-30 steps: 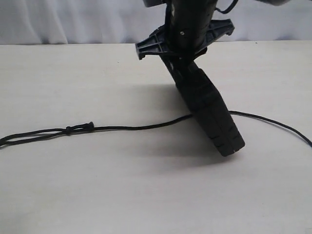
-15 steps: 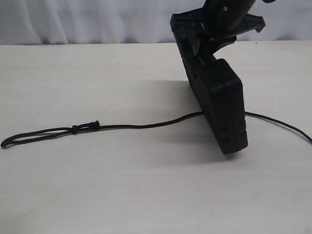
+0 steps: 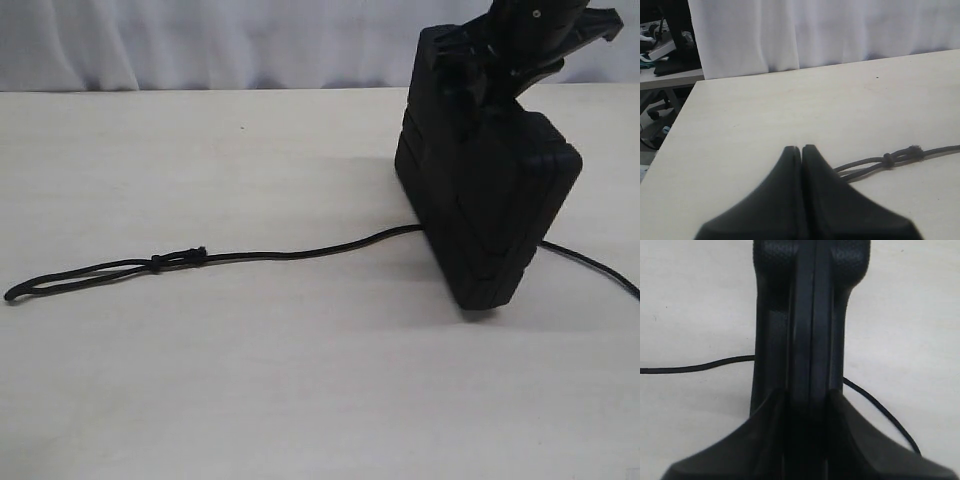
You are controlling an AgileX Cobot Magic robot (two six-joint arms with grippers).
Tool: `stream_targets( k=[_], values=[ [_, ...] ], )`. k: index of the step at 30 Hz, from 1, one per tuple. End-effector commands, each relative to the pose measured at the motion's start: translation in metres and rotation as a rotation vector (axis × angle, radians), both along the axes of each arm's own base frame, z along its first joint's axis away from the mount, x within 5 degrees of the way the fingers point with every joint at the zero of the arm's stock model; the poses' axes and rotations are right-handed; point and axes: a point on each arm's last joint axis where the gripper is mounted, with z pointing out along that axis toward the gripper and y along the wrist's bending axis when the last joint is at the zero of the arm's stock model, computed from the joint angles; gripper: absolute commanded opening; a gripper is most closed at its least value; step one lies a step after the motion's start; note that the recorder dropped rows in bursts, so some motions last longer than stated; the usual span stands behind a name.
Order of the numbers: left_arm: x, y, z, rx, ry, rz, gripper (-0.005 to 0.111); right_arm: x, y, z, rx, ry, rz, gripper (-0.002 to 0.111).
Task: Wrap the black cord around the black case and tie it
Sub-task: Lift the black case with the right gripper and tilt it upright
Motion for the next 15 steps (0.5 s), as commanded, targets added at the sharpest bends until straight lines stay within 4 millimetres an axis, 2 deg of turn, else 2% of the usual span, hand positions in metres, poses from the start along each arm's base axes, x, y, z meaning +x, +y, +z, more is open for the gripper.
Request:
stream_targets(
  k=[1, 7, 15],
  values=[
    [0.0001, -0.0001, 0.0003, 0.003, -0.012, -0.002, 0.0, 0.0035, -0.0052, -0.0206, -0.06, 0.067, 0.05, 0.004],
    [0.0001, -0.0001, 0.0003, 0.003, -0.012, -0.002, 0.0, 0.0017, -0.0059, -0.0262, -0.089, 0.091, 0.121, 0.004],
    [0.0001, -0.0001, 0.0003, 0.003, -0.012, -0.002, 0.0, 0.0016, -0.0059, -0.0265, -0.093, 0.093, 0.134, 0.004]
  ],
)
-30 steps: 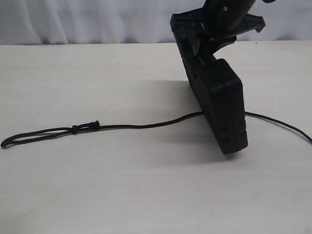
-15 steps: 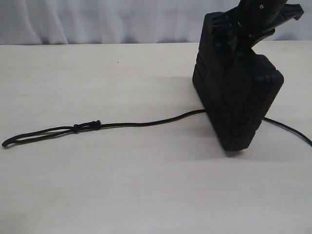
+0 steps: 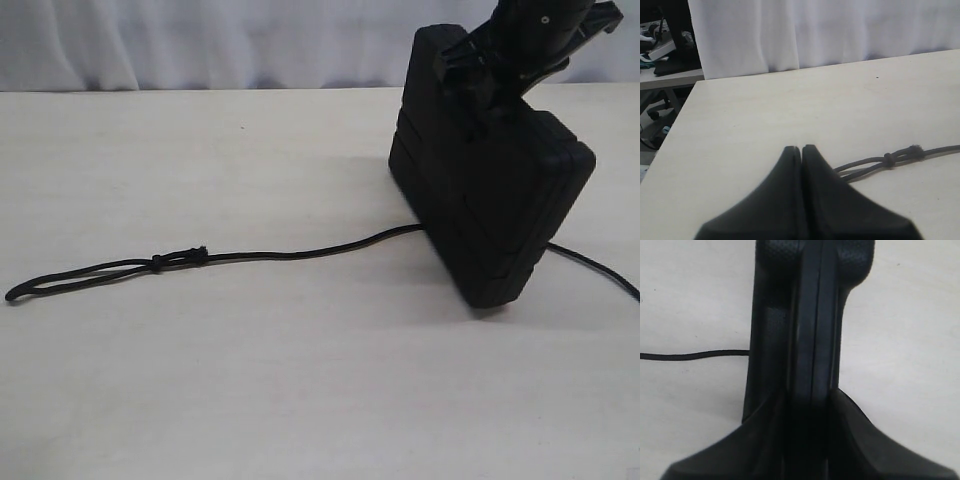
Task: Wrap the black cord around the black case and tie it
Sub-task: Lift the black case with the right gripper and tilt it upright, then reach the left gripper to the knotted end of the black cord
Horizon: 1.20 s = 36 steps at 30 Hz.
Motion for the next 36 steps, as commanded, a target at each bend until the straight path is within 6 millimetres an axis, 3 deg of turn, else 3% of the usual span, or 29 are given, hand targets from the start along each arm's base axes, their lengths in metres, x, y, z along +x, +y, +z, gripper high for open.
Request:
stream_targets(
  k=[1, 32, 34, 36],
  values=[
    [0.0, 0.0, 0.0, 0.003, -0.012, -0.002, 0.0, 0.002, -0.003, -0.023, -0.041, 0.084, 0.019, 0.004],
    [0.0, 0.0, 0.0, 0.003, -0.012, -0.002, 0.0, 0.002, -0.002, -0.014, -0.029, 0.061, 0.03, 0.004],
    [0.001, 0.001, 0.004, 0.054, -0.054, -0.004, 0.0, 0.002, -0.001, -0.014, -0.018, 0.063, 0.029, 0.004],
    [0.002, -0.002, 0.017, -0.034, -0.192, -0.023, 0.0, 0.002, 0.0, -0.014, -0.011, 0.065, 0.029, 0.004]
  ],
)
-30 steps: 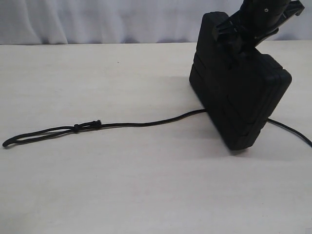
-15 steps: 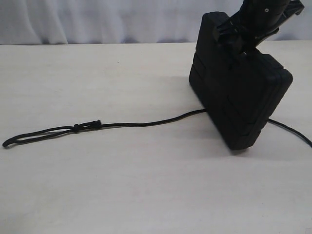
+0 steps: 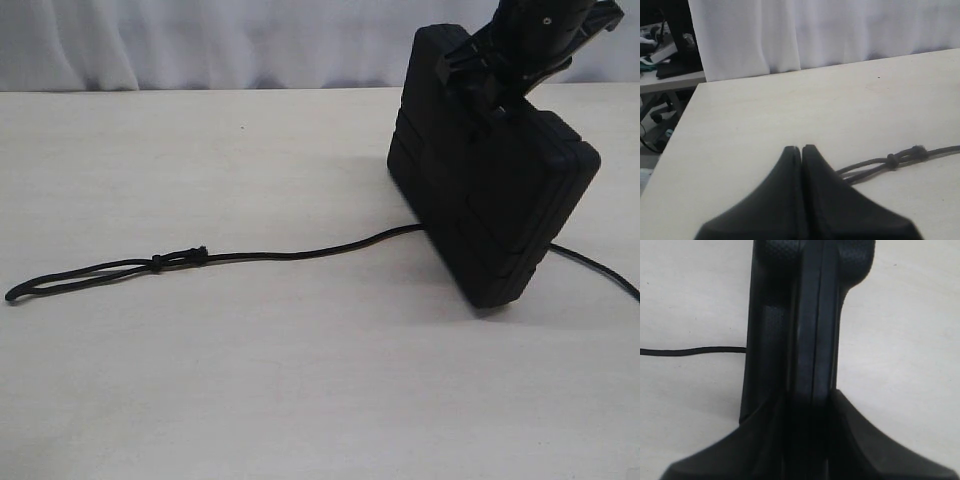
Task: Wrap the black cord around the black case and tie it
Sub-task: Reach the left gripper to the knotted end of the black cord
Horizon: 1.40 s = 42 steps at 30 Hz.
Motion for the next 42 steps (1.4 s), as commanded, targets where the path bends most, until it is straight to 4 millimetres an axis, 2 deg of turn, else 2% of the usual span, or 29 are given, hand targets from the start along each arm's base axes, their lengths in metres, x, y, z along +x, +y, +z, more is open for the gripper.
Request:
stream_targets(
  k=[1, 2, 3, 5, 11, 14, 18, 21, 24, 25, 26, 29, 30, 31, 32, 33, 34, 37, 39, 40, 42],
  values=[
    [0.002, -0.004, 0.021, -0.214, -0.237, -0.029, 0.0, 0.001, 0.0, -0.015, 0.005, 0.065, 0.004, 0.004],
    [0.001, -0.004, 0.03, -0.393, -0.324, -0.03, 0.0, 0.001, 0.0, -0.015, 0.005, 0.065, 0.004, 0.004],
    [0.0, -0.003, 0.035, -0.488, -0.378, -0.027, 0.0, 0.001, 0.0, -0.015, 0.005, 0.065, 0.004, 0.004],
    [-0.003, 0.001, 0.05, -0.567, -0.545, -0.026, 0.0, 0.001, 0.0, -0.015, 0.005, 0.065, 0.004, 0.004],
    [-0.029, 0.011, 0.086, -0.597, -1.06, -0.063, 0.0, 0.001, 0.001, -0.015, 0.009, 0.066, 0.004, 0.004],
    [-0.046, 0.015, 0.098, -0.59, -1.294, -0.077, 0.0, 0.001, 0.002, -0.016, 0.026, 0.073, 0.003, 0.004],
    [-0.061, 0.016, 0.104, -0.57, -1.476, -0.105, 0.0, 0.001, 0.002, -0.016, 0.026, 0.073, 0.003, 0.004],
    [-0.043, 0.009, 0.104, -0.602, -1.229, -0.145, 0.0, 0.001, 0.002, -0.016, 0.026, 0.073, 0.003, 0.004],
    [-0.021, -0.001, 0.106, -0.579, -0.742, -0.116, 0.0, 0.001, 0.002, -0.016, 0.026, 0.073, 0.003, 0.004],
    [-0.016, -0.002, 0.11, -0.574, -0.649, -0.099, 0.0, 0.001, 0.002, -0.016, 0.026, 0.073, 0.003, 0.004],
    [-0.001, -0.004, 0.115, -0.571, -0.507, -0.07, 0.0, 0.001, 0.002, -0.016, 0.026, 0.073, 0.003, 0.004],
    [0.034, -0.009, 0.128, -0.484, -0.254, -0.04, 0.0, 0.001, 0.002, -0.016, 0.026, 0.073, 0.003, 0.004],
    [0.056, -0.015, 0.132, -0.406, -0.078, -0.044, 0.0, 0.001, 0.002, -0.016, 0.026, 0.073, 0.003, 0.004],
    [0.065, -0.018, 0.133, -0.376, -0.011, -0.055, 0.0, 0.001, 0.002, -0.016, 0.026, 0.073, 0.003, 0.004],
    [0.089, -0.031, 0.131, -0.283, 0.145, -0.104, 0.0, 0.001, 0.002, -0.016, 0.026, 0.073, 0.003, 0.004],
    [0.1, -0.038, 0.128, -0.245, 0.219, -0.131, 0.0, 0.001, 0.002, -0.016, 0.026, 0.073, 0.003, 0.004],
    [0.121, -0.055, 0.12, -0.132, 0.336, -0.206, 0.0, 0.001, 0.002, -0.016, 0.026, 0.073, 0.003, 0.004],
    [0.157, -0.092, 0.082, 0.19, 0.511, -0.417, 0.004, 0.001, 0.002, -0.016, 0.026, 0.073, 0.003, 0.004],
    [0.177, -0.108, 0.046, 0.255, 0.606, -0.466, 0.02, 0.001, 0.002, -0.016, 0.026, 0.073, 0.003, 0.004],
    [0.187, -0.113, 0.029, 0.26, 0.656, -0.467, 0.032, 0.001, 0.002, -0.016, 0.026, 0.073, 0.003, 0.004],
    [0.202, -0.123, -0.006, 0.23, 0.856, -0.445, 0.048, 0.001, 0.002, -0.016, 0.026, 0.073, 0.003, 0.004]
  ],
)
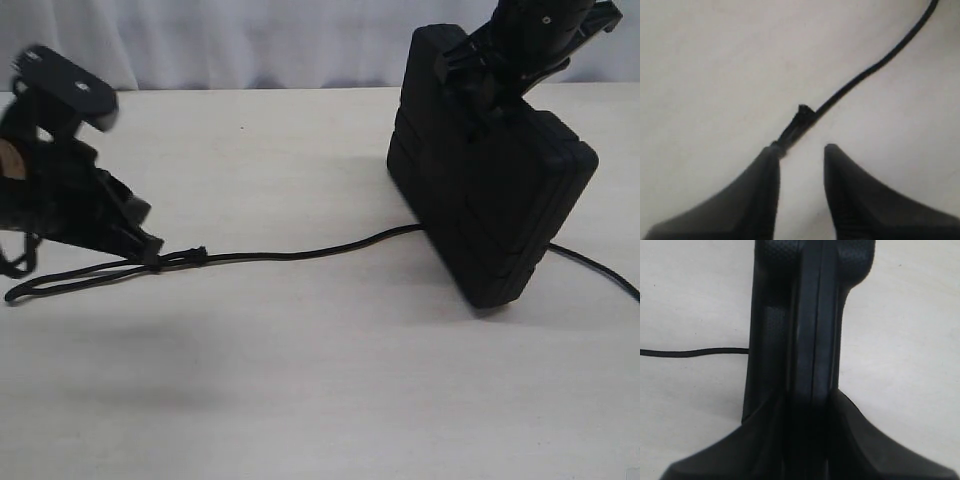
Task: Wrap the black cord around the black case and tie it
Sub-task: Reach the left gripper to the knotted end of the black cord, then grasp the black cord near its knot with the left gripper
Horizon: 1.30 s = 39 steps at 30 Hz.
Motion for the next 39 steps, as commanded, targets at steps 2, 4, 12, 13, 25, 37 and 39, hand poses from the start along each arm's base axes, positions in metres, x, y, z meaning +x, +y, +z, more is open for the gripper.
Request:
stream_targets(
  k=[2, 4, 12, 13, 25, 37, 39],
  values=[
    [0.035, -0.022, -0.063, 0.102, 0.343, 0.022, 0.052, 0.001, 0.001, -0.015, 0.006, 0.066, 0.003, 0.004],
    [0.045, -0.026, -0.077, 0.156, 0.415, 0.001, 0.051, 0.001, 0.001, -0.015, 0.006, 0.066, 0.003, 0.004],
    [0.079, -0.034, -0.096, 0.289, 0.252, -0.187, 0.051, 0.001, 0.003, -0.016, 0.027, 0.072, 0.001, 0.004],
    [0.081, -0.033, -0.096, 0.306, 0.232, -0.206, 0.051, 0.001, 0.003, -0.016, 0.027, 0.072, 0.001, 0.004],
    [0.083, -0.025, -0.12, 0.456, 0.269, -0.301, 0.015, -0.002, 0.002, -0.022, 0.013, 0.095, 0.009, 0.004],
    [0.068, -0.063, -0.112, 0.789, 0.161, -0.911, 0.0, -0.002, 0.002, -0.022, 0.013, 0.095, 0.009, 0.004],
    [0.065, -0.075, -0.109, 0.929, 0.079, -1.064, 0.0, -0.002, 0.002, -0.022, 0.013, 0.095, 0.009, 0.004]
  ],
)
